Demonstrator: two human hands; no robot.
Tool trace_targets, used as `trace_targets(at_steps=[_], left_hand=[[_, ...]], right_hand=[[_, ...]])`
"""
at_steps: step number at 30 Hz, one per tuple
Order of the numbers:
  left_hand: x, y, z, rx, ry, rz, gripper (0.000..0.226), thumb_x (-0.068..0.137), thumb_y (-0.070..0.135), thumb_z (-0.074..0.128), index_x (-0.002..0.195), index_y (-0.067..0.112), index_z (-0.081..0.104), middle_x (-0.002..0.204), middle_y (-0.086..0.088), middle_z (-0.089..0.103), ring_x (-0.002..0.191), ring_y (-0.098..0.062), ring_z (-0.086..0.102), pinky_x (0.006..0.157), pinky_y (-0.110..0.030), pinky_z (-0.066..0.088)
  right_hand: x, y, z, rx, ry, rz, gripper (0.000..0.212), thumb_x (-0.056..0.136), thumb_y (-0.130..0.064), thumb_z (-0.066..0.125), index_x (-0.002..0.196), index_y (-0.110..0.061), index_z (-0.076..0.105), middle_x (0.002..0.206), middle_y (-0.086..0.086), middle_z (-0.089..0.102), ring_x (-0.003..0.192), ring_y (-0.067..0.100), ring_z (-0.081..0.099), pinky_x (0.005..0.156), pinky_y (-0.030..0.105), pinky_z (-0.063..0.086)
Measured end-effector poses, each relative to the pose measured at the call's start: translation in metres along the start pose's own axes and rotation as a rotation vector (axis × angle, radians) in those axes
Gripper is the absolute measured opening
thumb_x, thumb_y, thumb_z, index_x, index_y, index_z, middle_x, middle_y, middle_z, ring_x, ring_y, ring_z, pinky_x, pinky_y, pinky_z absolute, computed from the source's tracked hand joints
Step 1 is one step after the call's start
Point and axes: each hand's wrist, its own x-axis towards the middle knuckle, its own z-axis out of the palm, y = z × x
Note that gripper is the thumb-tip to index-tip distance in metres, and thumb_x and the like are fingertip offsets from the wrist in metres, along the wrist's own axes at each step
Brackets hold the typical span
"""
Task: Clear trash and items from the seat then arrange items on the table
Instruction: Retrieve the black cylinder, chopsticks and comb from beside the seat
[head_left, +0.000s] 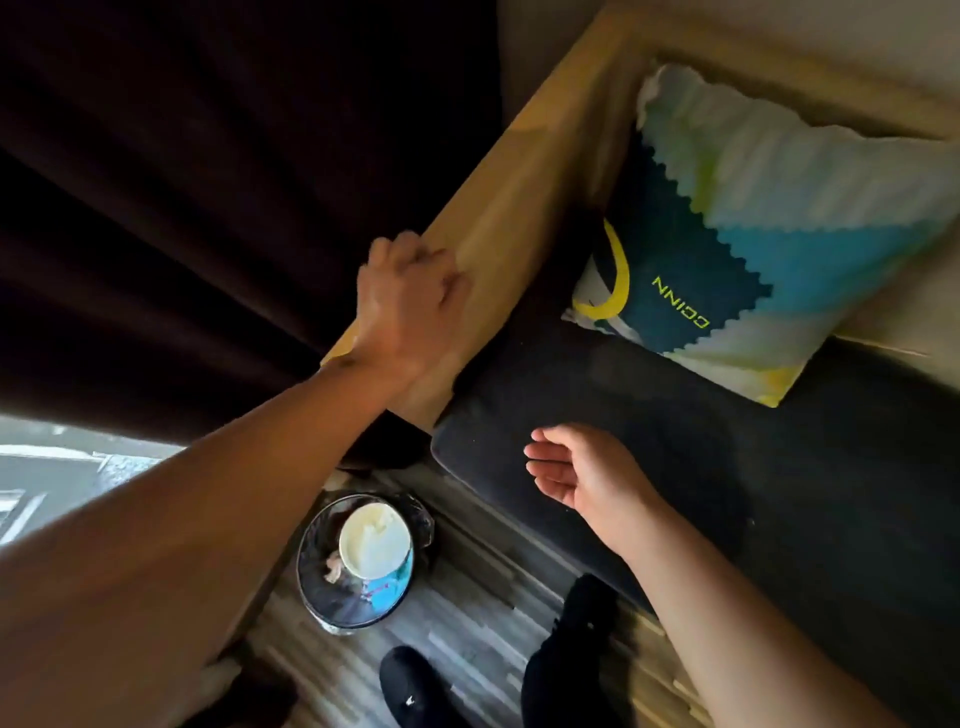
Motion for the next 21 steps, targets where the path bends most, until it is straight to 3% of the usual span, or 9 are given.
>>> trace_targets(at_steps=[2,4,7,11,14,18,21], left_hand=[[0.014,-0.002,0.006,0.082,-0.04,0.025,0.028,0.1,0.03,0.05,0.111,0.015,0.071,0.116,-0.014,0.057,0.107,-0.039,0.048,0.088,-0.045,0.04],[0.03,-0.006,0.014,0.147,-0.124,0.012,0.038,0.097,0.031,0.052,0.132,0.018,0.061,0.128,-0.017,0.052,0.114,-0.042,0.046,0.091,-0.049,0.041],[0.043,-0.012,0.024,0.102,-0.258,-0.047,0.057,0.093,0.035,0.057,0.146,0.021,0.042,0.137,-0.02,0.041,0.115,-0.045,0.048,0.093,-0.053,0.047],[0.049,-0.024,0.031,0.078,-0.237,-0.068,0.069,0.088,0.04,0.06,0.146,0.027,0.027,0.132,-0.018,0.044,0.107,-0.043,0.055,0.077,-0.048,0.052],[0.054,-0.03,0.037,0.083,-0.239,-0.214,0.08,0.086,0.051,0.063,0.148,0.025,0.019,0.132,-0.02,0.053,0.103,-0.044,0.061,0.076,-0.046,0.047],[0.056,-0.03,0.049,0.286,-0.173,-0.23,0.071,0.086,0.052,0.058,0.14,0.014,0.03,0.113,-0.025,0.064,0.089,-0.049,0.064,0.065,-0.041,0.038],[0.059,-0.035,0.047,0.311,-0.21,-0.209,0.067,0.085,0.054,0.059,0.133,0.013,0.033,0.106,-0.025,0.067,0.087,-0.049,0.065,0.063,-0.04,0.036]], right_hand=[[0.003,-0.007,-0.005,-0.002,-0.006,0.005,0.014,0.097,-0.015,0.058,0.09,-0.014,0.07,0.072,0.0,0.075,0.07,0.015,0.071,0.063,0.026,0.054],[0.008,-0.014,-0.011,-0.014,-0.017,0.012,0.014,0.098,-0.016,0.058,0.091,-0.014,0.07,0.073,0.0,0.076,0.071,0.015,0.071,0.064,0.026,0.055],[0.016,-0.021,-0.019,-0.023,-0.014,-0.005,0.013,0.096,-0.018,0.06,0.092,-0.014,0.071,0.074,0.001,0.077,0.071,0.015,0.072,0.063,0.026,0.055],[0.025,-0.026,-0.012,0.033,0.011,0.025,0.012,0.096,-0.016,0.06,0.094,-0.011,0.071,0.082,0.005,0.076,0.074,0.017,0.071,0.065,0.026,0.055],[0.028,-0.026,0.002,0.026,-0.002,0.056,0.008,0.096,-0.014,0.061,0.094,-0.01,0.069,0.079,0.005,0.075,0.07,0.017,0.07,0.063,0.026,0.055],[0.038,-0.03,0.016,0.036,0.016,0.073,0.012,0.096,-0.014,0.06,0.088,-0.012,0.068,0.076,0.003,0.074,0.068,0.016,0.069,0.067,0.026,0.056],[0.052,-0.027,0.022,0.055,0.049,0.136,0.013,0.098,-0.013,0.058,0.089,-0.011,0.067,0.079,0.005,0.072,0.07,0.017,0.067,0.07,0.028,0.055]])
